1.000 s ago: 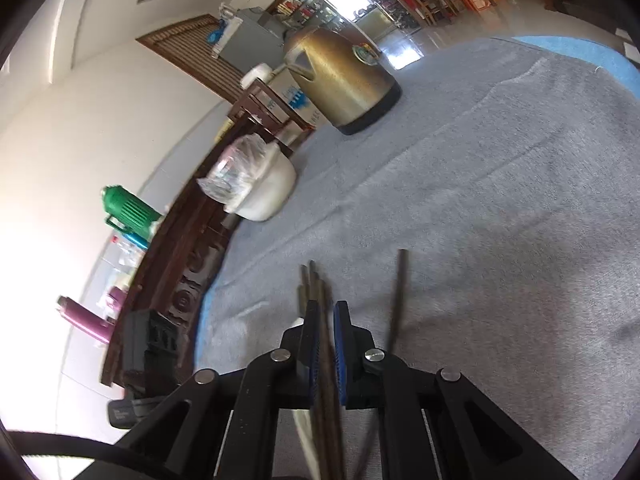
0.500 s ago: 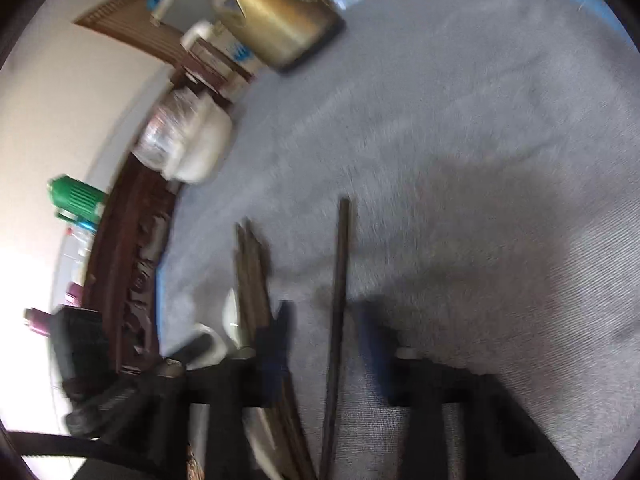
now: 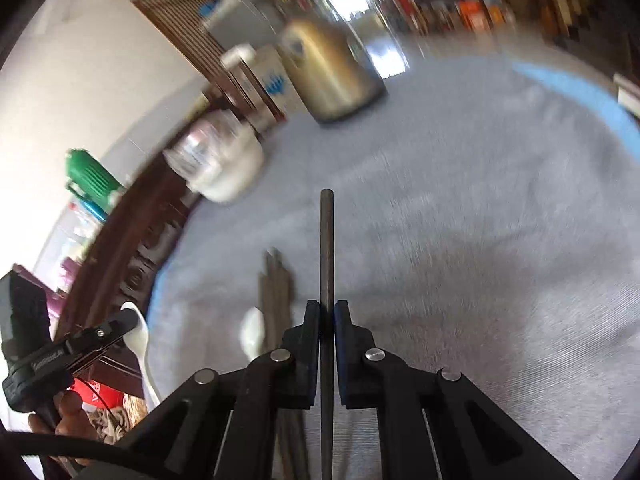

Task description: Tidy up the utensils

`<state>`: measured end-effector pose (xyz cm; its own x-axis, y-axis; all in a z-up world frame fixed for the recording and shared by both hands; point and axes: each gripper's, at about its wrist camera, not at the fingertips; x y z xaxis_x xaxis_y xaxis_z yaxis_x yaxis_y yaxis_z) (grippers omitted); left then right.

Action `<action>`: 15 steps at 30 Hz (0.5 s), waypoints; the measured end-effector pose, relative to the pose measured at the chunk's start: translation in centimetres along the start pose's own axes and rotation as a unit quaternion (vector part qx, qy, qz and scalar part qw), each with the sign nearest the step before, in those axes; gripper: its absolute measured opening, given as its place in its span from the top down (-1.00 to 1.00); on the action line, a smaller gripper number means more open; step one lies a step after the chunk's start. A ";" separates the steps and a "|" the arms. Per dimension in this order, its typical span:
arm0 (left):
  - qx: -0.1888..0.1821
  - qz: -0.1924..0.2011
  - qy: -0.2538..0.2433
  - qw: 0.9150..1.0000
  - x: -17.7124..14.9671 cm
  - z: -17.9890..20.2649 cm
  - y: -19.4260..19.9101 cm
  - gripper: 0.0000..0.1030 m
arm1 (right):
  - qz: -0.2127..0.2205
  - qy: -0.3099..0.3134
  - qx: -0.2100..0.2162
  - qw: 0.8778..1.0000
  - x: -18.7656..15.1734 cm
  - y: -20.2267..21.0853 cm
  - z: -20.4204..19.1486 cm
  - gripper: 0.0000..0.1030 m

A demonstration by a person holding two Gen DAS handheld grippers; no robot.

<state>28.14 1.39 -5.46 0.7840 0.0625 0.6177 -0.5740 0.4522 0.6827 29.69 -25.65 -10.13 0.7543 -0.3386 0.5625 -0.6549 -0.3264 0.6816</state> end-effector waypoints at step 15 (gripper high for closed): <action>0.028 0.160 -0.071 0.984 -1.2 6.7 11.3 0.93 | 0.264 0.062 0.037 0.962 -1.8 15.5 -6.9 0.85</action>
<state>19.10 0.46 4.15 0.5226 0.0664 0.8500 -0.8008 0.3805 0.4627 18.50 -24.05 2.65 0.3116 -0.3673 0.8764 -0.9466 -0.2005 0.2525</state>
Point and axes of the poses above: each gripper's, at about its wrist camera, not at the fingertips, and y roughly against the way its jaws point, z to its right, x to its top
